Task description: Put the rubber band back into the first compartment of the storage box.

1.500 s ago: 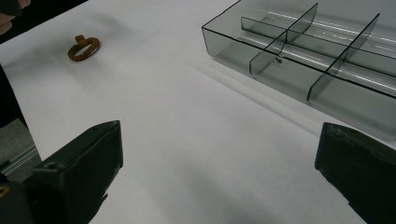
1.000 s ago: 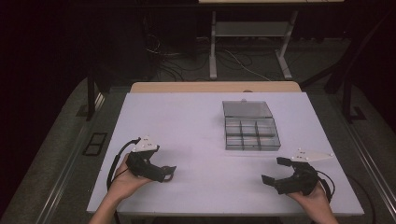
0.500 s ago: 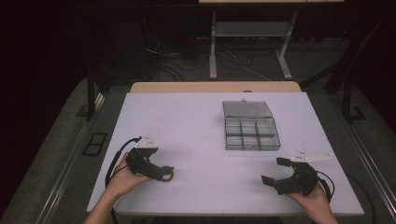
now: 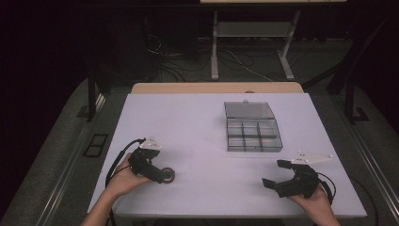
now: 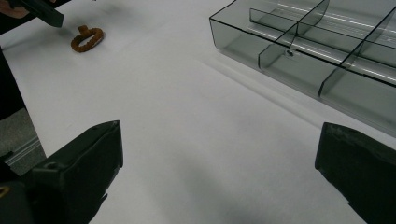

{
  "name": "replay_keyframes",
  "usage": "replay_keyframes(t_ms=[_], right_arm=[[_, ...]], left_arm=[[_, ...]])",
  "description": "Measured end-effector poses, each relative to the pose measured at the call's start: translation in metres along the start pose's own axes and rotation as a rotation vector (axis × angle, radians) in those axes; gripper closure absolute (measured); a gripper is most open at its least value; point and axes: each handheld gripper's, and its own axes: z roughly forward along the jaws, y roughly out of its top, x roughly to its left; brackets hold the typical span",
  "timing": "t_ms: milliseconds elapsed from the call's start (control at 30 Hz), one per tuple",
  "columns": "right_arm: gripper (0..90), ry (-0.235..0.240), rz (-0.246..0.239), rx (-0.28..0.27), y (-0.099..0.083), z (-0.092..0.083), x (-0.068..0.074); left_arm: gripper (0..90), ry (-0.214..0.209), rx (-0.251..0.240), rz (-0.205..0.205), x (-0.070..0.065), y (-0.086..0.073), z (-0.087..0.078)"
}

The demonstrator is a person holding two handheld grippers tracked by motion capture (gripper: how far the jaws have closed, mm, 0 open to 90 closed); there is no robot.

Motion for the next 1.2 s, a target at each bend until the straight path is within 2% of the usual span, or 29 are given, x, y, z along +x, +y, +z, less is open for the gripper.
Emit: replay_keyframes(t_ms=[167,500,900,1000,1200], right_arm=[[1.2,0.002,-0.002,0.0,0.0,0.0,0.0],[1.1,0.003,0.002,0.001,0.0,0.0,0.0],[1.2,0.001,0.001,0.0,-0.001,-0.001,0.0],[1.1,0.001,0.002,0.001,-0.001,-0.001,0.0],[1.1,0.002,0.0,0.001,-0.001,0.001,0.001]], left_arm=[[5.6,-0.016,0.023,0.005,0.004,-0.001,0.001],[18.5,-0.022,0.046,0.027,0.011,-0.004,0.003],[33.4,-0.058,0.059,0.008,0.018,-0.008,0.007],[37.0,-0.074,0.063,0.016,0.017,-0.008,0.009],[45.3,-0.078,0.083,0.05,0.015,-0.007,0.012]])
